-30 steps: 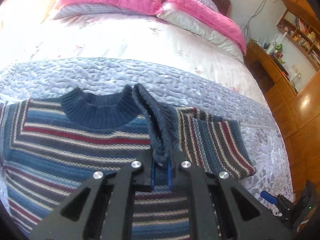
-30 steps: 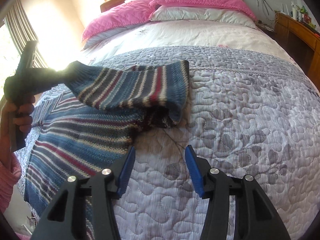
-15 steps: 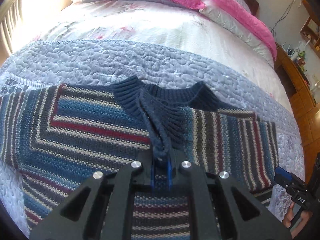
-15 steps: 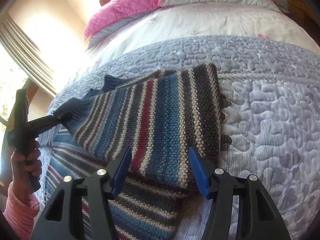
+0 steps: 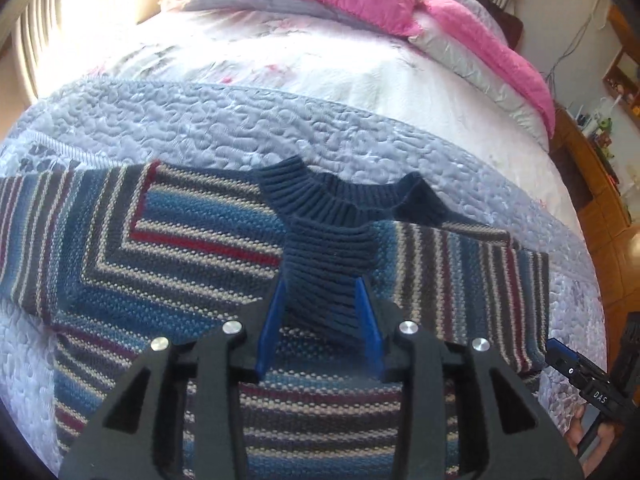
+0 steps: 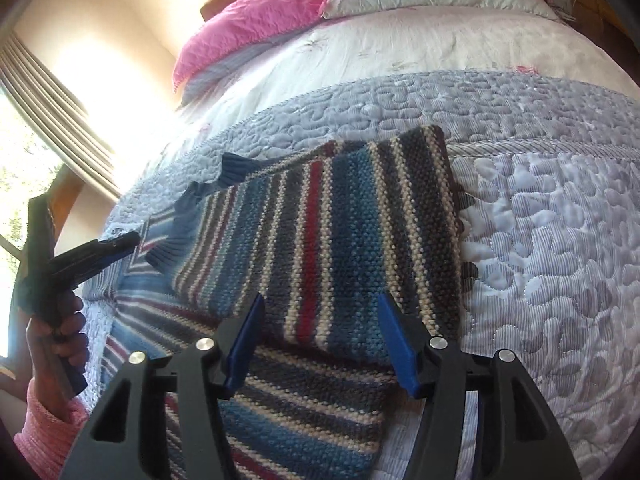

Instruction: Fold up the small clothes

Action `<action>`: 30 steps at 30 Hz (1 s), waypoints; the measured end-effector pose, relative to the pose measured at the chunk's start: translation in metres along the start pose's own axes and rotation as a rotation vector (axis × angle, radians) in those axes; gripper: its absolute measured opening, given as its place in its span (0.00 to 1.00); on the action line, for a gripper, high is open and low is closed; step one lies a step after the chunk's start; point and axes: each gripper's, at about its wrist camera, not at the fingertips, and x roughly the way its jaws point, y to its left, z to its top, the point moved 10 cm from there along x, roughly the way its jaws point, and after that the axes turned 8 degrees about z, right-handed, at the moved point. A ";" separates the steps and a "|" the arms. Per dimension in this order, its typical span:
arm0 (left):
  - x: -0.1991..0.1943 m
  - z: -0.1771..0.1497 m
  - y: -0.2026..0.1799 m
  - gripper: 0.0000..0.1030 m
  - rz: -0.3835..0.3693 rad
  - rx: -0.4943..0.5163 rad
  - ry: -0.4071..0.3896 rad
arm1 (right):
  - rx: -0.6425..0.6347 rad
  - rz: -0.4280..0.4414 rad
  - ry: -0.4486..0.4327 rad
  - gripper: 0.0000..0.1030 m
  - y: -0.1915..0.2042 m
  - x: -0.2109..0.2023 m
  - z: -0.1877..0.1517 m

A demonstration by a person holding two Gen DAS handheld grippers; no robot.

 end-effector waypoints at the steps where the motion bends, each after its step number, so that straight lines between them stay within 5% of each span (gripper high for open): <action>1: 0.001 -0.001 -0.009 0.36 -0.017 0.018 0.009 | 0.000 -0.014 0.014 0.58 0.000 0.004 -0.002; 8: 0.062 -0.032 -0.011 0.33 -0.008 -0.004 0.156 | 0.010 -0.081 0.065 0.56 -0.017 0.027 -0.019; 15: 0.053 -0.035 -0.005 0.34 -0.052 -0.003 0.148 | -0.008 -0.194 0.082 0.60 -0.009 0.032 -0.018; 17: 0.036 -0.034 0.008 0.53 -0.056 -0.030 0.144 | -0.015 -0.182 0.062 0.66 0.009 0.021 -0.015; 22: -0.005 -0.033 0.092 0.66 0.024 -0.079 0.078 | -0.082 -0.249 0.054 0.75 0.049 0.009 -0.020; 30: -0.042 -0.052 0.295 0.68 0.228 -0.282 0.080 | -0.165 -0.217 0.113 0.80 0.106 0.048 -0.042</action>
